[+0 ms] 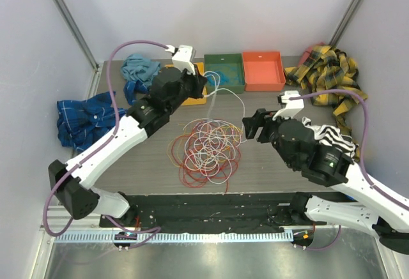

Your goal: Untangle the cables

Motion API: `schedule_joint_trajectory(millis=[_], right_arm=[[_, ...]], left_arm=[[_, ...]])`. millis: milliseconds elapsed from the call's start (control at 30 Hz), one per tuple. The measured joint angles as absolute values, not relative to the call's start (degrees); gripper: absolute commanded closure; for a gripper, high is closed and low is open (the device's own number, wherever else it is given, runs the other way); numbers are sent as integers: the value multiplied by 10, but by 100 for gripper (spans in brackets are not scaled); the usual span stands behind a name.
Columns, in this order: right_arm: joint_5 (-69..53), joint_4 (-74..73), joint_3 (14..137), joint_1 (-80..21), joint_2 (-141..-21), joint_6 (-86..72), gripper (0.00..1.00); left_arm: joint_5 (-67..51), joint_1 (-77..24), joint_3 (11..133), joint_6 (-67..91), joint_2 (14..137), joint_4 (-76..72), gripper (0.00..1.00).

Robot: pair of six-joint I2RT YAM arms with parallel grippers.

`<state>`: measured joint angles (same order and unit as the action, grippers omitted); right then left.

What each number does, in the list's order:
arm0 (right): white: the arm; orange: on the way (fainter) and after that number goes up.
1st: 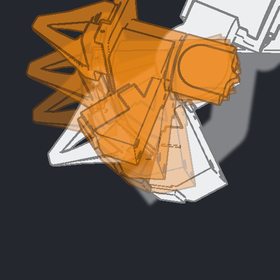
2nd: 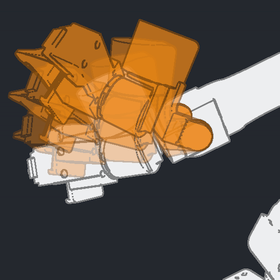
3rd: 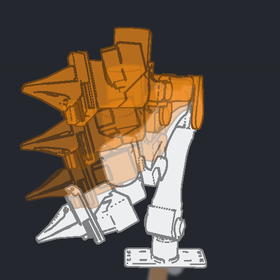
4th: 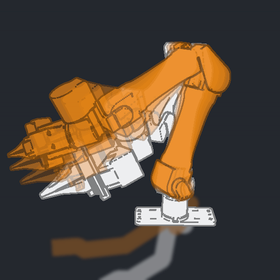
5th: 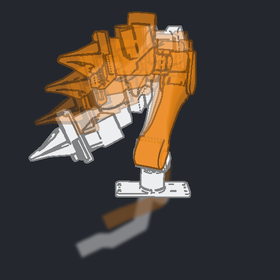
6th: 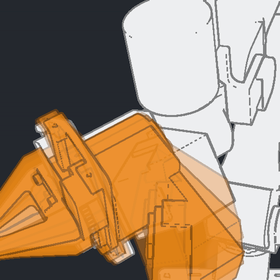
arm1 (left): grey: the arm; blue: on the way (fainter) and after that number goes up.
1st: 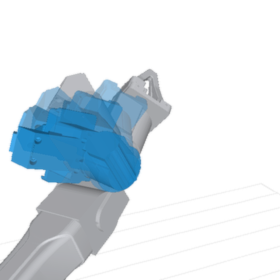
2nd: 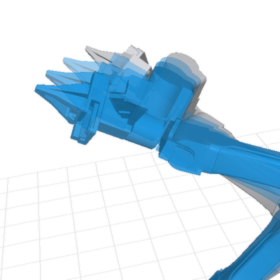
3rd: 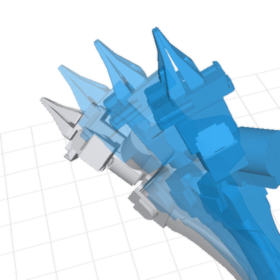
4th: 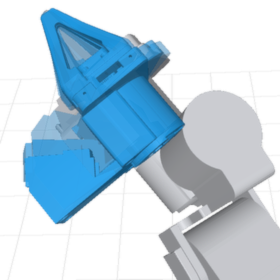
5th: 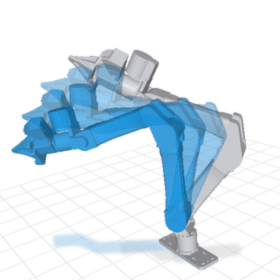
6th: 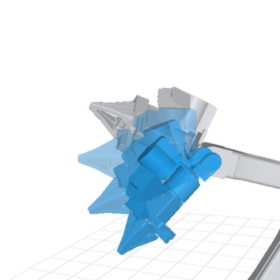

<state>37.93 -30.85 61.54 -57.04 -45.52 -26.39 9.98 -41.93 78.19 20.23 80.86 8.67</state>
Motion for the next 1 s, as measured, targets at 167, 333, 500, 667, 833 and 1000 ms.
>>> schedule_joint_trajectory(millis=[167, 333, 500, 667, 833, 1000], right_arm=[[367, -268, 586, -570, -482, -267, 31], [363, -182, 561, -570, -504, -253, 32], [362, -112, 559, -570, -543, -224, 33], [366, -61, 562, -570, -583, -184, 34], [369, -20, 575, -568, -628, -159, 36], [369, 11, 576, -553, -648, -149, 40]], left_arm=[[122, -423, 804, 188, 778, 105, 100], [122, -436, 811, 187, 776, 137, 100], [119, -449, 830, 186, 776, 165, 100], [115, -467, 845, 186, 776, 175, 100], [108, -482, 845, 186, 776, 187, 100], [104, -492, 845, 186, 775, 198, 100]])
